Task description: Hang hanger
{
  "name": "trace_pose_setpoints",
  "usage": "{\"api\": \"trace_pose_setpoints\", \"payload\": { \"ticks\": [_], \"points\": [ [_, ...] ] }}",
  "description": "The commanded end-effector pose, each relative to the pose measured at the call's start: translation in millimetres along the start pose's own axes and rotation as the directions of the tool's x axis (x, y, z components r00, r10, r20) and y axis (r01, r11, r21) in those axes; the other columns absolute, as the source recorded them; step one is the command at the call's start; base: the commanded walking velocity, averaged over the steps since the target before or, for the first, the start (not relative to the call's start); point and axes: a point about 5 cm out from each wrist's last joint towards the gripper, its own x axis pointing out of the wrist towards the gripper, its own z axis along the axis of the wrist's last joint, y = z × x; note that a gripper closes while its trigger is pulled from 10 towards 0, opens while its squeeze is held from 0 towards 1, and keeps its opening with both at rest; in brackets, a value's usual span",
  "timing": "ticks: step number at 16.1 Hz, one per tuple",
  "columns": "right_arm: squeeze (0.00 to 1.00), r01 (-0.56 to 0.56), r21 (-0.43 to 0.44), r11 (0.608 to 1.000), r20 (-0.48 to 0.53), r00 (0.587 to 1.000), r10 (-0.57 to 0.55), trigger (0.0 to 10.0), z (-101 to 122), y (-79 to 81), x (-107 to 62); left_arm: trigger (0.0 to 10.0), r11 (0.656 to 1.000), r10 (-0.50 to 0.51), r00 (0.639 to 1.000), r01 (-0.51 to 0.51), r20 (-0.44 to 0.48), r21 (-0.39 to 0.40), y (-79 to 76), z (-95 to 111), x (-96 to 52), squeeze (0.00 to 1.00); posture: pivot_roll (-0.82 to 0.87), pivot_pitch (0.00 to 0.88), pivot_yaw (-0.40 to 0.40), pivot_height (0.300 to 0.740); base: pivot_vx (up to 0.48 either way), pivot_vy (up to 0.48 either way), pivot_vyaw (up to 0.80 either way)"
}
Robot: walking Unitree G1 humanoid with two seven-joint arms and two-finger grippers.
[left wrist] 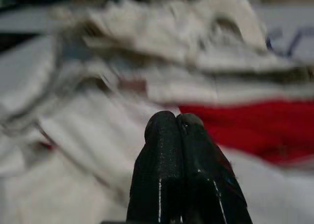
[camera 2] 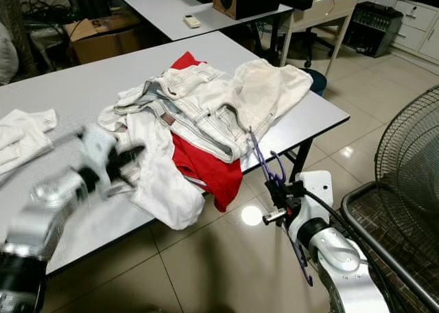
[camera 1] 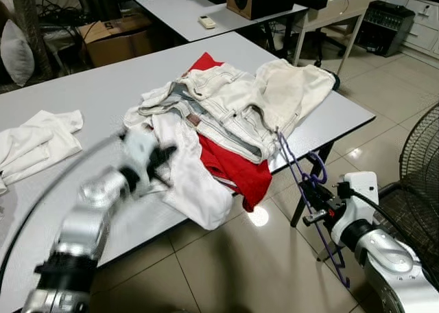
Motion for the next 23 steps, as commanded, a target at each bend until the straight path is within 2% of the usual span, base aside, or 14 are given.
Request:
{"api": "trace_pose_setpoints", "payload": {
  "ticks": [1, 2, 3, 4, 5, 7, 10, 16, 17, 18, 20, 21, 22, 23],
  "points": [
    [0.0, -0.035, -0.007, 0.999, 0.009, 0.999, 0.035, 10.0, 3, 4.6, 2.3, 0.0, 0.999, 0.033, 0.999, -0.032, 0.012, -0.005, 4.5, 1, -1.7, 0.0, -0.12, 0.016, 0.057, 0.74, 0.0, 0.0, 0.0],
    [0.0, -0.037, -0.008, 0.999, 0.011, 0.999, 0.038, 10.0, 3, 4.9, 2.5, 4.1, 0.999, 0.027, 1.0, -0.027, -0.009, 0.024, 4.2, -1, -1.4, 0.0, -0.11, 0.012, 0.057, 0.74, 0.0, 0.0, 0.0],
    [0.0, -0.041, -0.009, 0.999, 0.011, 0.999, 0.041, 10.0, 3, 5.6, 2.6, 10.0, 0.994, -0.027, 0.995, 0.037, -0.097, 0.099, -0.7, -13, -3.4, 0.0, -0.12, 0.006, 0.057, 0.74, 0.0, 0.0, 0.0],
    [0.0, -0.044, -0.01, 0.999, 0.012, 0.999, 0.044, 10.0, 3, 6.0, 2.5, 10.0, 0.991, -0.083, 0.985, 0.099, -0.152, 0.096, -6.3, -21, -6.7, 0.91, -0.12, 0.005, 0.058, 0.74, 0.0, 0.0, 0.0],
    [0.0, -0.045, -0.011, 0.999, 0.011, 0.999, 0.045, 10.0, 3, 6.0, 2.2, 10.0, 0.992, -0.096, 0.982, 0.107, -0.162, 0.063, -8.2, -24, -7.8, 1.0, -0.12, 0.003, 0.057, 0.74, 0.0, 0.0, 0.0],
    [0.0, -0.046, -0.011, 0.999, 0.01, 0.999, 0.046, 10.0, 2, 6.1, 2.0, 10.0, 0.994, -0.086, 0.982, 0.095, -0.167, 0.051, -7.5, -26, -8.3, 1.0, -0.11, 0.001, 0.056, 0.74, 0.0, 0.0, 0.0],
    [0.0, -0.058, -0.015, 0.998, 0.007, 0.998, 0.058, 10.0, 2, 7.9, 2.8, 10.0, 0.988, -0.05, 0.968, 0.084, -0.246, 0.129, 2.6, -37, -14.0, 1.0, -0.11, 0.0, 0.054, 0.74, 0.0, 0.0, 0.0],
    [0.0, -0.065, -0.018, 0.998, 0.003, 0.998, 0.065, 10.0, 1, 8.3, 3.1, 10.0, 0.991, -0.047, 0.953, 0.082, -0.299, 0.105, 3.5, -44, -17.6, 1.0, -0.12, 0.0, 0.054, 0.74, 0.0, 0.0, 0.0],
    [0.0, -0.066, -0.019, 0.998, 0.001, 0.998, 0.066, 10.0, 0, 8.0, 3.6, 10.0, 0.991, -0.066, 0.943, 0.101, -0.325, 0.092, 0.7, -48, -18.6, 0.0, -0.12, 0.0, 0.056, 0.74, 0.0, 0.0, 0.0],
    [0.0, -0.067, -0.019, 0.998, 0.0, 0.998, 0.067, 10.0, 0, 8.1, 4.6, 10.0, 0.989, -0.086, 0.926, 0.125, -0.368, 0.083, -2.4, -54, -21.2, 0.0, -0.11, 0.004, 0.063, 0.74, 0.0, 0.0, 0.0],
    [0.0, -0.065, -0.015, 0.998, 0.003, 0.998, 0.065, 10.0, 0, 9.3, 5.4, 10.0, 0.987, -0.102, 0.915, 0.142, -0.391, 0.075, -2.6, -56, -22.5, 0.0, -0.1, 0.015, 0.066, 0.74, 0.0, 0.0, 0.0],
    [0.0, -0.065, -0.011, 0.998, 0.001, 0.998, 0.065, 10.0, -1, 10.4, 4.9, 8.2, 0.985, -0.122, 0.908, 0.159, -0.402, 0.06, -4.0, -57, -23.3, 0.0, -0.1, 0.018, 0.066, 0.74, 0.0, 0.0, 0.0],
    [0.0, -0.066, -0.009, 0.998, -0.001, 0.998, 0.066, 10.0, -2, 11.2, 4.1, 3.9, 0.984, -0.13, 0.903, 0.169, -0.41, 0.059, -5.1, -58, -24.5, 0.0, -0.1, 0.024, 0.064, 0.74, 0.0, 0.0, 0.0],
    [0.0, -0.069, -0.008, 0.998, -0.005, 0.998, 0.069, 10.0, -3, 12.1, 3.1, 1.5, 0.982, -0.138, 0.896, 0.178, -0.423, 0.056, -6.7, -60, -26.2, 0.0, -0.1, 0.027, 0.062, 0.74, 0.0, 0.0, 0.0]
  ]
}}
